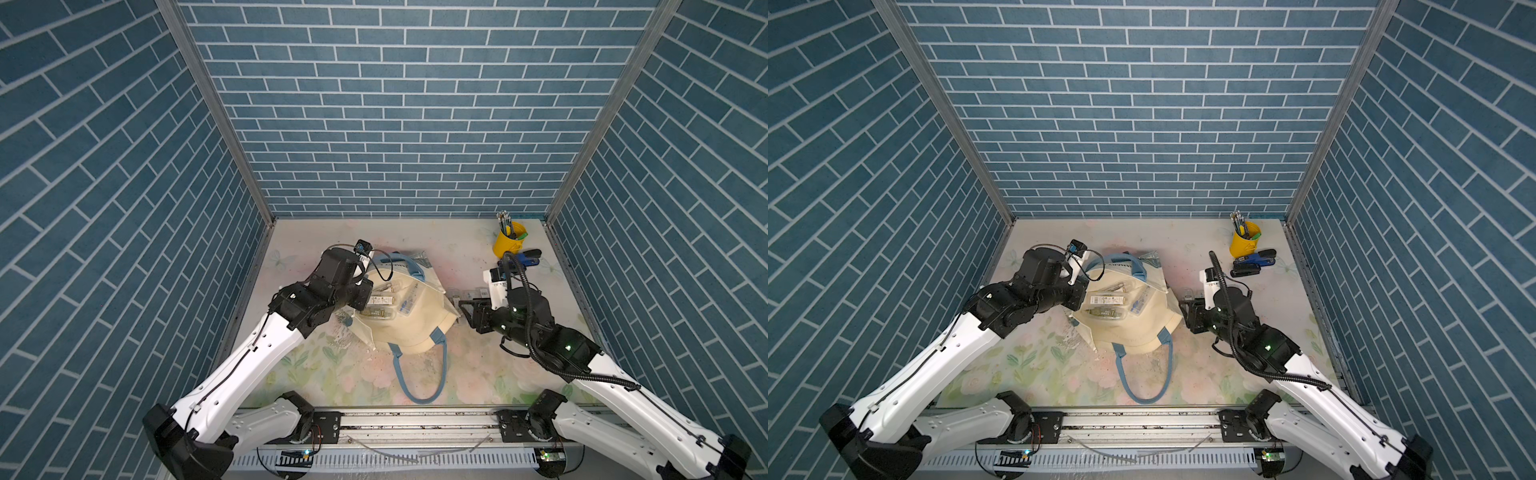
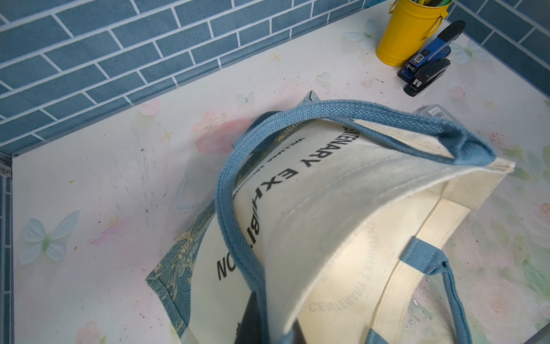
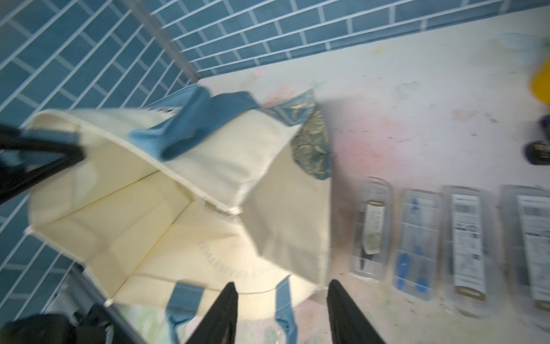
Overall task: Take out the compass set from the canvas bag
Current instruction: Pick up the compass set from the canvas bag.
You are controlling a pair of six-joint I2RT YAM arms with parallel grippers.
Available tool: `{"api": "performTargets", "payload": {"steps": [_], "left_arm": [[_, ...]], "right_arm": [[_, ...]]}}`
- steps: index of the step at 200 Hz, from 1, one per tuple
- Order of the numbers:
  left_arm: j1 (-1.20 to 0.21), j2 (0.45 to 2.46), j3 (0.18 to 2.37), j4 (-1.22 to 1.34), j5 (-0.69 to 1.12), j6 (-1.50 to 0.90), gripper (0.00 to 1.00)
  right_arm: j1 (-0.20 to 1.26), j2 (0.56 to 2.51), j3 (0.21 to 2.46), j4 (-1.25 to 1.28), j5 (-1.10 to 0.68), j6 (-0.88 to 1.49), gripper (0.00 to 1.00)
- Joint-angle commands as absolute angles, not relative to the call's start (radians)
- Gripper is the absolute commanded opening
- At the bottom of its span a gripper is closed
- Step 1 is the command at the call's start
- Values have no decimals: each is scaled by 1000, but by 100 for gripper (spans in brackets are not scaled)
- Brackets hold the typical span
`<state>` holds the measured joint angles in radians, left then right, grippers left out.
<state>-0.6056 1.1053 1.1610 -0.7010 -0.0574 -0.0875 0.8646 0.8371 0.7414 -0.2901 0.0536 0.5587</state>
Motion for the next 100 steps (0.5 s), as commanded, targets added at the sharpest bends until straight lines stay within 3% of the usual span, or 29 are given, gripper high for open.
{"api": "performTargets", "payload": {"steps": [1,50,100], "left_arm": [[-609,1092,1198,-664,-47,-103,0],[-611,1075,1189,-674,-61,-106,0],[-611,1062,1157,-675,-38,-117,0]], "right_arm": [[978,969,793,-128,95,473,52],[1066,1386,912,101,10,336,49],[976,1611,913,247,49,315,43]]}}
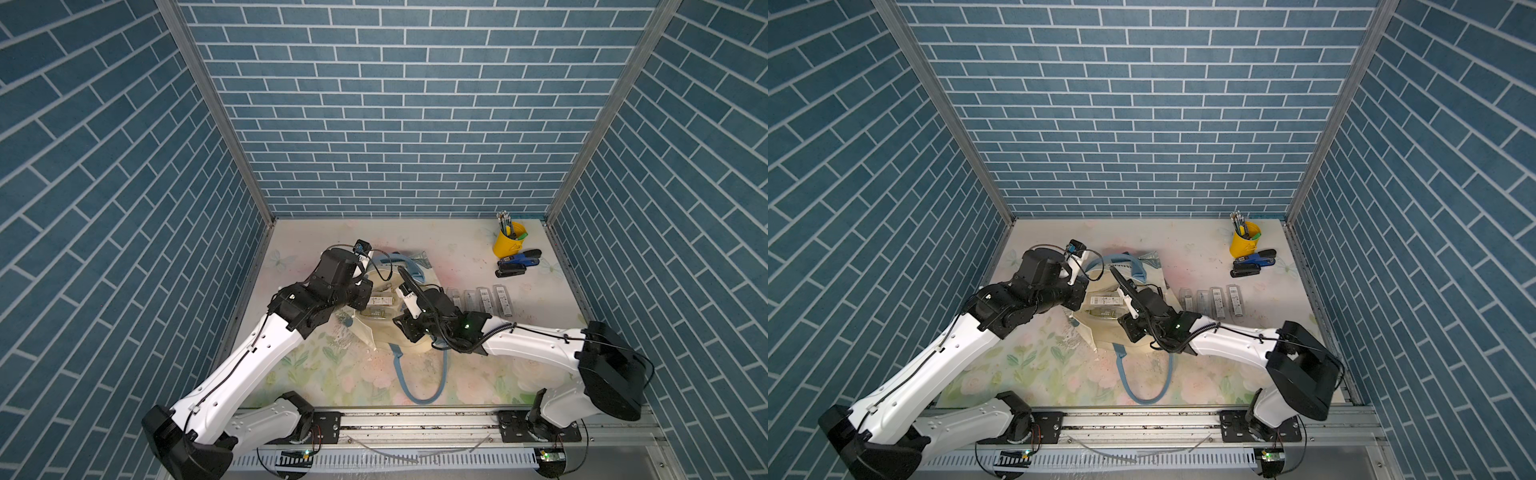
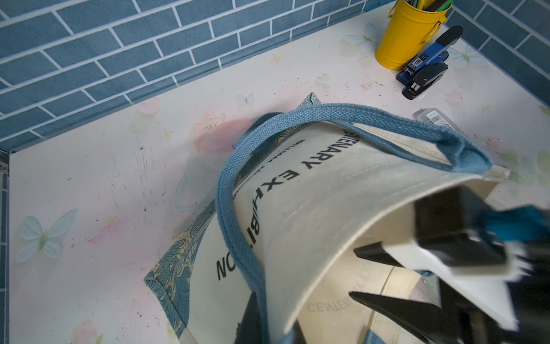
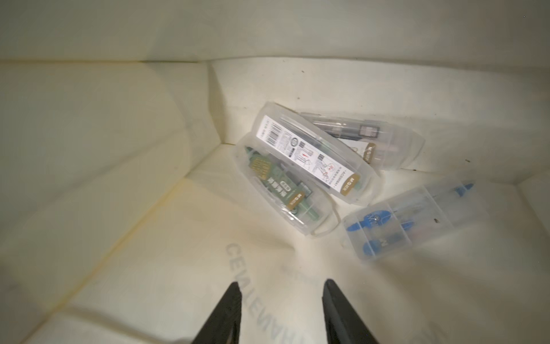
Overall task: Take out the compass set from the canvas bag
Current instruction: Pick up the compass set from the canvas bag.
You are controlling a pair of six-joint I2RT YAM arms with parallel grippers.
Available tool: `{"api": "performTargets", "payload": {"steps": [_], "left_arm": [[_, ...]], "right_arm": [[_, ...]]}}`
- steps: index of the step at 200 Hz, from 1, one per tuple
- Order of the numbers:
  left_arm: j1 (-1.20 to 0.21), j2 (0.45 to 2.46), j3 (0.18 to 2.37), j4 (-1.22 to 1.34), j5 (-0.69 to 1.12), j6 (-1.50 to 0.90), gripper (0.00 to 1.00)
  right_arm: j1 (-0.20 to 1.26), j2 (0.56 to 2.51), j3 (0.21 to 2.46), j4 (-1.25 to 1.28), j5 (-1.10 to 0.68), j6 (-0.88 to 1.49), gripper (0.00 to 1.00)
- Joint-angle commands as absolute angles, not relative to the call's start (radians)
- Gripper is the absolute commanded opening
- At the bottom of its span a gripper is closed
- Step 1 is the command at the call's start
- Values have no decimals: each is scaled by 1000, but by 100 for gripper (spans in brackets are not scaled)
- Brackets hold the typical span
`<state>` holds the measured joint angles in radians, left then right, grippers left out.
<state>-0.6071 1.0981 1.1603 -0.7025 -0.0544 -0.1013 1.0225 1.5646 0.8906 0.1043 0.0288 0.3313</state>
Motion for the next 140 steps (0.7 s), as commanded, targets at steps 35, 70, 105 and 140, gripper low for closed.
{"api": "performTargets", "payload": {"steps": [35,70,105,140], "left_arm": [[-611,1053,1138,-668,-29,-126,0],[-611,1050,1131,-666,-27,-128,0],[-611,1045,1122,-663,-25,-127,0],[-611,1039,1105,-650,-18,-124,0]], "right_arm": [[962,1693,949,216,240,436,43],[962,1761,1000,164,355,612,51],[962,1843,1082,98,407,714,61],[966,1934,1192,-2,411,768,65]]}}
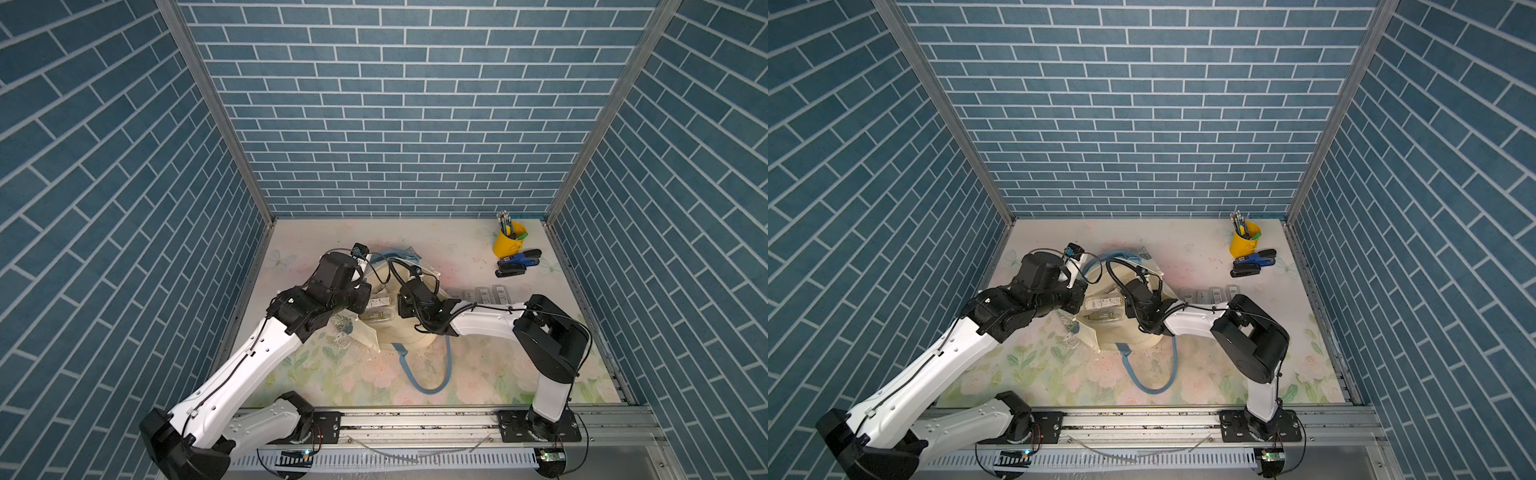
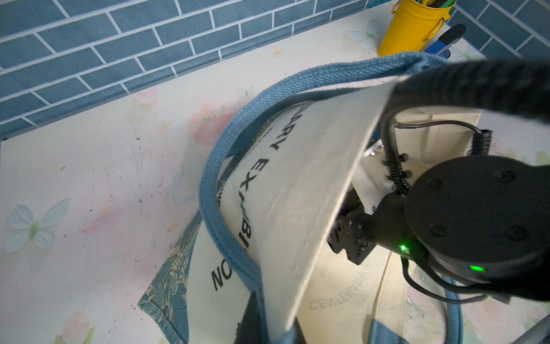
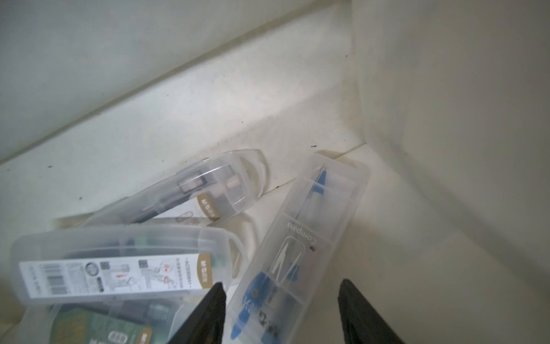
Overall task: Take out the compass set from the canvas bag
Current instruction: Pick up the compass set from the canvas bag.
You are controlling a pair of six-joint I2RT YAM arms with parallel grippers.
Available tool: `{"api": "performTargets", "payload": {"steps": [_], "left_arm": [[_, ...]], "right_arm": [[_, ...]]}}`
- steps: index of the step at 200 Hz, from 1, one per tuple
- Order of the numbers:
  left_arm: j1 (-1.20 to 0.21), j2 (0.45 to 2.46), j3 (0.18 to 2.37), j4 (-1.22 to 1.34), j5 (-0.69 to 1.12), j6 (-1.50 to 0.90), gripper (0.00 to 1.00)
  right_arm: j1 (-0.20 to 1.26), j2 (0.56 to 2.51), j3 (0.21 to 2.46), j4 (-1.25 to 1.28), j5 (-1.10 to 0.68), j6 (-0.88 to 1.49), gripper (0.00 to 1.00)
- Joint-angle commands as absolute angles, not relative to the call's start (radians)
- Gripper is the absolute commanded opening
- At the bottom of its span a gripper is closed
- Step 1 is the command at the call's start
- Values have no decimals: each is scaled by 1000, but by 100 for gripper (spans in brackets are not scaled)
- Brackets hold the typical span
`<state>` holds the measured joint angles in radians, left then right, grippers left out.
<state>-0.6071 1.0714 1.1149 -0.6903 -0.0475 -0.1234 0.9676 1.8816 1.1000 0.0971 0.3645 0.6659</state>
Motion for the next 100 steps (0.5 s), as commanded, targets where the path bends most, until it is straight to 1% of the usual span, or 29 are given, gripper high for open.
{"api": "performTargets", "payload": {"steps": [1,18,60,82,100], "left_arm": [[-611,1039,1104,-649,-18,-124,0],[-611,1036,1102,-647,-16,-123,0],[-611,1020,1088,-636,-8,-125,0],[-611,1020,1086,-635,-6,-124,0],[-611,1018,1086,-633,-10,-122,0]], "right_arm": [[966,1937,1195,-4,411,769,65],[968,1975,1238,-50,417,778,67],[968,2085,1366,-235,450,814,67],[968,2117,1404,-283,453,824,65],[969,2115,1405,-289,452,822,61]]}}
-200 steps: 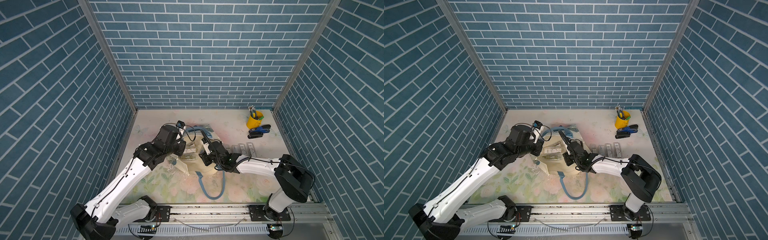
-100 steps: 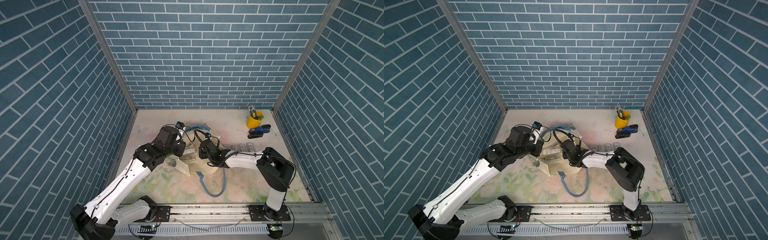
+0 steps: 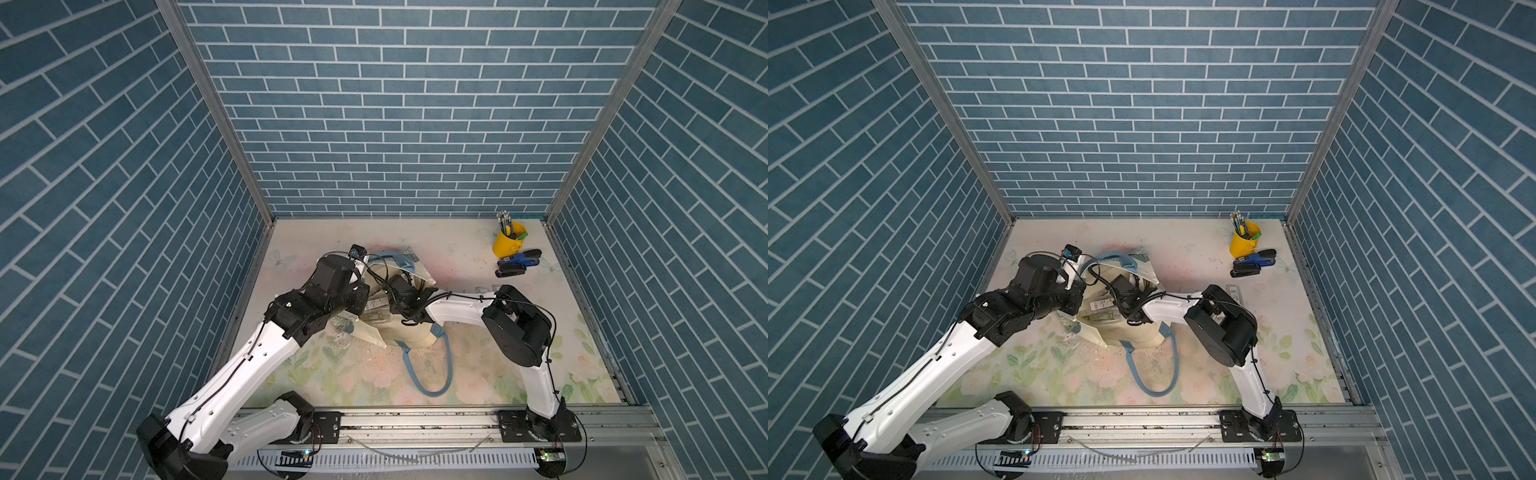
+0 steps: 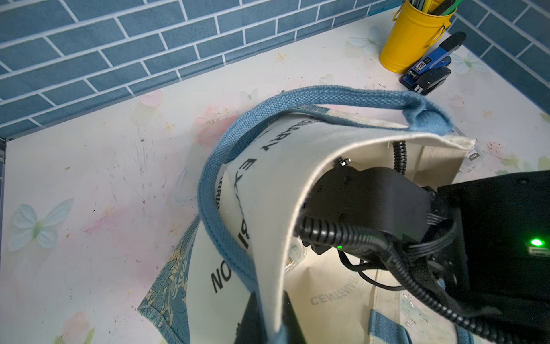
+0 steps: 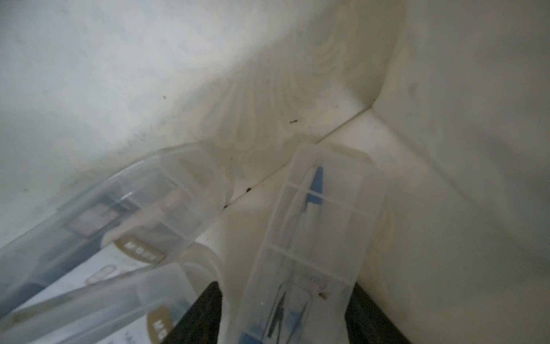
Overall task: Take out the compass set from the canvas bag
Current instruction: Pick up the compass set from the canvas bag.
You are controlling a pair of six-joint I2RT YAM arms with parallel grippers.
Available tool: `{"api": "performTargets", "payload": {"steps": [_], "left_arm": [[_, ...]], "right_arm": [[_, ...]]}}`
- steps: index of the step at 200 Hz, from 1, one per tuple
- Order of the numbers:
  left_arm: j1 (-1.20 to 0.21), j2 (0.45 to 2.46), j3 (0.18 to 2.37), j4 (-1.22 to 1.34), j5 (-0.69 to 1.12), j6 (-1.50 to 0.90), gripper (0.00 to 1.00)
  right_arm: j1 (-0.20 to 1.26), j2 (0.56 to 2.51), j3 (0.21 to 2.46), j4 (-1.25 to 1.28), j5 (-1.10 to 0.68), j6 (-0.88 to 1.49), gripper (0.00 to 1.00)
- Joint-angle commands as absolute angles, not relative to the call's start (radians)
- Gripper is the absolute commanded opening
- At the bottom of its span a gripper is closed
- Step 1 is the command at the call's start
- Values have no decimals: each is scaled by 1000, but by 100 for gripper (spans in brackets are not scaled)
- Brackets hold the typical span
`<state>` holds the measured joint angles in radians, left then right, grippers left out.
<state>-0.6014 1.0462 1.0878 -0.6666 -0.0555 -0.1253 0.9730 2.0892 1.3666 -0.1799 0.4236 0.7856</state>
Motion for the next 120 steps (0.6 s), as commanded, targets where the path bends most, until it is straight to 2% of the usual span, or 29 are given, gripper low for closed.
{"api": "performTargets", "payload": {"steps": [1,78,120], "left_arm": [[-611,1017,1086,-633,-10,-122,0],[-611,1020,1092,-634,-27,-118,0],[-611,1028,1101,-648,-34,-119,0]], "right_arm": [[969,2114,1405,-289,451,822,60],[970,2072,1378,-295,441,830,46],[974,2036,1373,-292,430,782,35]]}}
